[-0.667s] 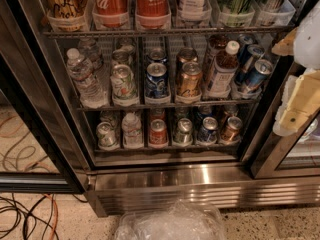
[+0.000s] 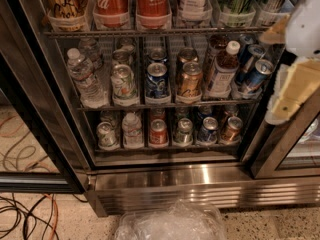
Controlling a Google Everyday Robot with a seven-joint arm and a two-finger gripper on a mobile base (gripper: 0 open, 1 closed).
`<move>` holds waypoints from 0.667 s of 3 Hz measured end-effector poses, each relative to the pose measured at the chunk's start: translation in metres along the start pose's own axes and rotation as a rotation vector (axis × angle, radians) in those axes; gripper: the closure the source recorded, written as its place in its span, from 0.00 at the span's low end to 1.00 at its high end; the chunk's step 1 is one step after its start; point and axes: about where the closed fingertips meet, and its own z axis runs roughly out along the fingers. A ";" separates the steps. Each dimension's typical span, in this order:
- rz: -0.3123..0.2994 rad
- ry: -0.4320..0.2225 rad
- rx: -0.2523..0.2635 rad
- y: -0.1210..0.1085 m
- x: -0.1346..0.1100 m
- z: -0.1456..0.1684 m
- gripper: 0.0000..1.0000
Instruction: Pick orange can from middle shelf of fridge
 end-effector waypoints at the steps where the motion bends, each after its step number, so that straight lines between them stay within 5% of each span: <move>1: -0.123 -0.127 0.015 -0.018 -0.040 0.001 0.00; 2: -0.232 -0.288 0.013 -0.020 -0.089 0.002 0.00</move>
Offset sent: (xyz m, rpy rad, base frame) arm 0.0353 0.1135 0.0353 0.2664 -0.1437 0.4125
